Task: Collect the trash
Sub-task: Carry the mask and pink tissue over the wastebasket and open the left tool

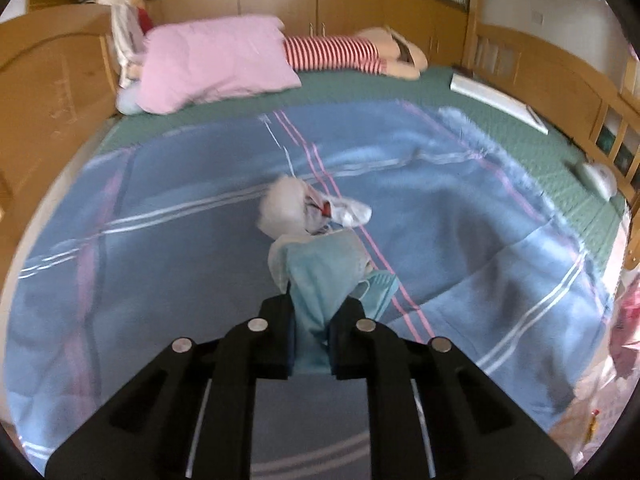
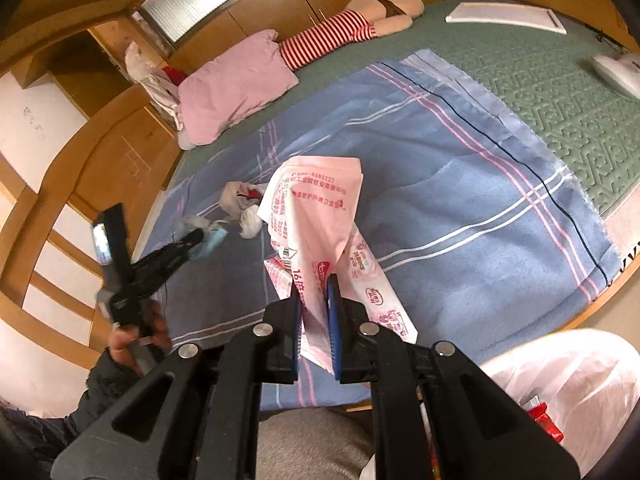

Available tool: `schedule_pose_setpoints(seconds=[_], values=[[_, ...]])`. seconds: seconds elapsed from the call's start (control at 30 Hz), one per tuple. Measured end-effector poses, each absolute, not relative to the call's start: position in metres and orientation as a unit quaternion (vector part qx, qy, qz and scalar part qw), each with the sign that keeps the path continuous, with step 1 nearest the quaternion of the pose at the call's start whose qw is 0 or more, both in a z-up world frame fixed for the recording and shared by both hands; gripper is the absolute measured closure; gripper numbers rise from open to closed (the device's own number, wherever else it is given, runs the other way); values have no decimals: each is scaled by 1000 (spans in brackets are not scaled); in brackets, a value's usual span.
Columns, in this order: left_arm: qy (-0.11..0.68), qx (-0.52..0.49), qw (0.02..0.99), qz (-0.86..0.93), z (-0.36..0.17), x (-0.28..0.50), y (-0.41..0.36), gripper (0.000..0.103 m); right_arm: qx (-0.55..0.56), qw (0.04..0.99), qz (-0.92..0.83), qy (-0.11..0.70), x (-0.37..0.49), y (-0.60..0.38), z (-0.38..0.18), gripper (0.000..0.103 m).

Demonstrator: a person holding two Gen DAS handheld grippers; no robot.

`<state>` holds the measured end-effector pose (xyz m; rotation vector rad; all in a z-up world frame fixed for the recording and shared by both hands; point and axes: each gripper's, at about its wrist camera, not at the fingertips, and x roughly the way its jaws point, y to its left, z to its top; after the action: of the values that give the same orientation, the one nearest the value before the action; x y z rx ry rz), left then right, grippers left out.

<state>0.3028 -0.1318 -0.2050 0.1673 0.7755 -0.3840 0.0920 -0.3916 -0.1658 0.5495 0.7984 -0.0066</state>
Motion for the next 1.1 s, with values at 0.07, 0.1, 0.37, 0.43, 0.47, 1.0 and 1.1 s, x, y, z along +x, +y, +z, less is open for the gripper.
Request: schedule_pose_setpoints(seconds=[0.07,0.1,0.37,0.43,0.47,1.0,1.1], values=[[362,79,911,-179,-187,286,-122,90,264,888,-1,376,83,-386,-159,90],[357,76,914,-180,-180,280,-118,90,264,891,-1,370,77,-383,-154,90],[301,84,931,-191,-117,204,-117,90,259,909,-20,326,19,-369,-121,90],[289,85,931,-206,-105,180,-127,90,258,913,-29,315,2,-367,-112,90],[285,88,930,-214,-101,169,-132,90,256,916,-34,308,-8,-366,-108,90],[258,127,886,-364,-89,18,-251,90,274,922,-144,232,-166,-387,-78,90],[257,140,878,-380,-97,0,-269,90,281,919,-160,226,-185,-394,-80,90]])
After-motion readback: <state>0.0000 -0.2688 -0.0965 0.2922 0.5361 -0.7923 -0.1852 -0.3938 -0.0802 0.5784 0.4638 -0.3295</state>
